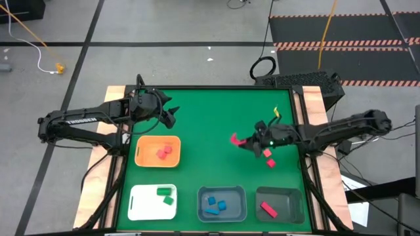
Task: Sort & place blocks by color
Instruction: Put the top red block into the gray bin
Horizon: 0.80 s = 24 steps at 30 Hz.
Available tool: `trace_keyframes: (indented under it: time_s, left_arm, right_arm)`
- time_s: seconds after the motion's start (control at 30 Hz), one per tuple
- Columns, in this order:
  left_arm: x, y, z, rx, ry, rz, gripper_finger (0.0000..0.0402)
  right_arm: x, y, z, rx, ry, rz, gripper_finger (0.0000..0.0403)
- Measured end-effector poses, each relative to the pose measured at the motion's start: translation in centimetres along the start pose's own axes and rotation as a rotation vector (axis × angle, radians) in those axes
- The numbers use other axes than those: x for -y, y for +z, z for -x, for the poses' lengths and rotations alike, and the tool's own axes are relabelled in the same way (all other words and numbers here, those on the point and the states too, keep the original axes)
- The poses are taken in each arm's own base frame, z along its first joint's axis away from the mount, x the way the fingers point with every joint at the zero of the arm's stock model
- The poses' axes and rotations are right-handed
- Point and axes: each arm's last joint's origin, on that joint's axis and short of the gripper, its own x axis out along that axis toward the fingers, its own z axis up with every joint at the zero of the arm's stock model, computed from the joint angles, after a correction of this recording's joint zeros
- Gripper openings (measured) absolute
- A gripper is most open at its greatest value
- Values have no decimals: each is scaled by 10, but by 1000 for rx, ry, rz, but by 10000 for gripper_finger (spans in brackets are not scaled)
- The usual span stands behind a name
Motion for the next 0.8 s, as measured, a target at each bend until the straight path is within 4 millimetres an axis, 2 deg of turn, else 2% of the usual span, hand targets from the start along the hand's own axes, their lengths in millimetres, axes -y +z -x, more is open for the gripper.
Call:
trace_keyframes:
  time_s: [0.27, 0.4, 0.63, 0.8]
  left_arm:
    - [0, 0, 0, -4, 1, 11, 255]
    - [0, 0, 0, -4, 1, 11, 255]
    - [0, 0, 0, -4, 1, 11, 255]
    - [0, 0, 0, -4, 1, 11, 255]
  right_arm:
    - [-36, -30, 7, -117, 203, -107, 114]
    - [-50, -48, 14, -264, 306, -132, 114]
    - [-66, -78, 30, -448, 343, -243, 114]
    - [-73, -91, 39, -540, 346, -330, 114]
